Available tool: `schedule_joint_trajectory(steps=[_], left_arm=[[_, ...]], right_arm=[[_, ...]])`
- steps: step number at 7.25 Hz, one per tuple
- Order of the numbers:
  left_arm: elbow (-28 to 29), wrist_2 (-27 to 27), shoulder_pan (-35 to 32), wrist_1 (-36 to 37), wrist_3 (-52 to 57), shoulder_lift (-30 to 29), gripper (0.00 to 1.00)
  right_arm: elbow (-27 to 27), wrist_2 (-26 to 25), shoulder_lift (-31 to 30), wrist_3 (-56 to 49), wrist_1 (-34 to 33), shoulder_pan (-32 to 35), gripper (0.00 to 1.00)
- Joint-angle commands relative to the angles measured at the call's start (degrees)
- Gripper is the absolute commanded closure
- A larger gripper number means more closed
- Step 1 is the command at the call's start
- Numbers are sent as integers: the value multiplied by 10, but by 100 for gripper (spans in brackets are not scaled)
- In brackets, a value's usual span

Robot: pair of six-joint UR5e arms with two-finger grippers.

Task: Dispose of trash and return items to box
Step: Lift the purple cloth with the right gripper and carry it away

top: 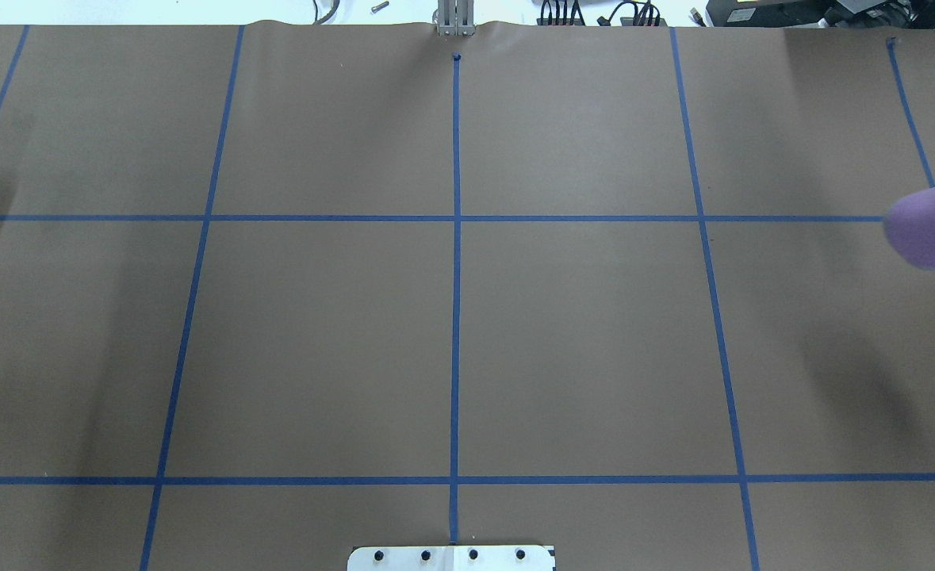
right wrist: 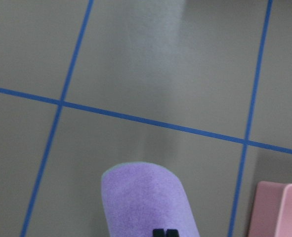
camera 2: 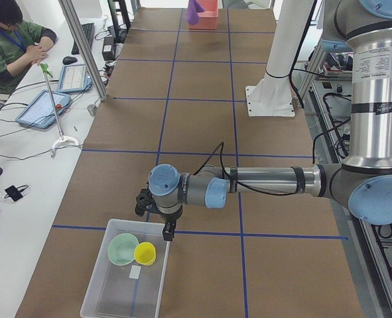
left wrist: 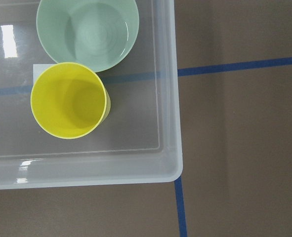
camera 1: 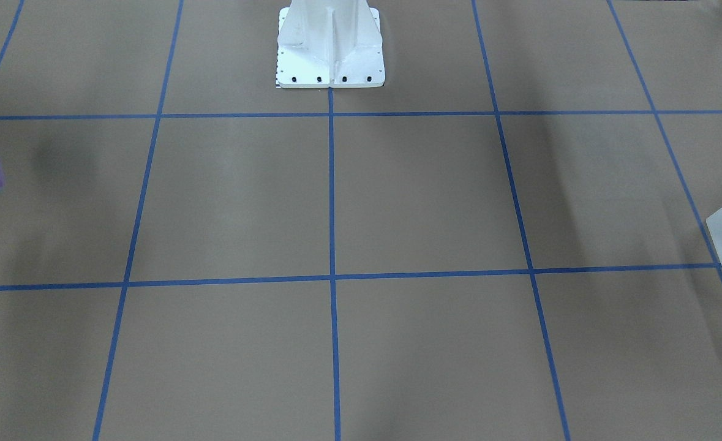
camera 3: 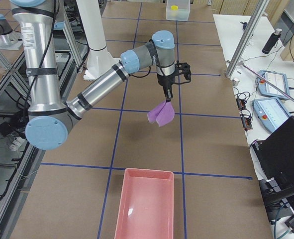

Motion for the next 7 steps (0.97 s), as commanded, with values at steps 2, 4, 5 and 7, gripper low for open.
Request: schedule_joint_trajectory(steps=[2, 4, 5, 7], left_arm=[[-3, 0, 0, -1, 1, -1, 1], [-3, 0, 0, -1, 1, -4, 1], [-3, 0, 0, -1, 1, -5, 1], [-5, -1, 0, -2, 1, -5, 1]], right_arm=[[-202, 27, -16, -316, 9, 165, 100], [-276, 6, -32, -361, 69, 191, 100], [-318, 0, -42, -348, 128, 191, 100], [-407, 4, -42, -319, 212, 190, 100]])
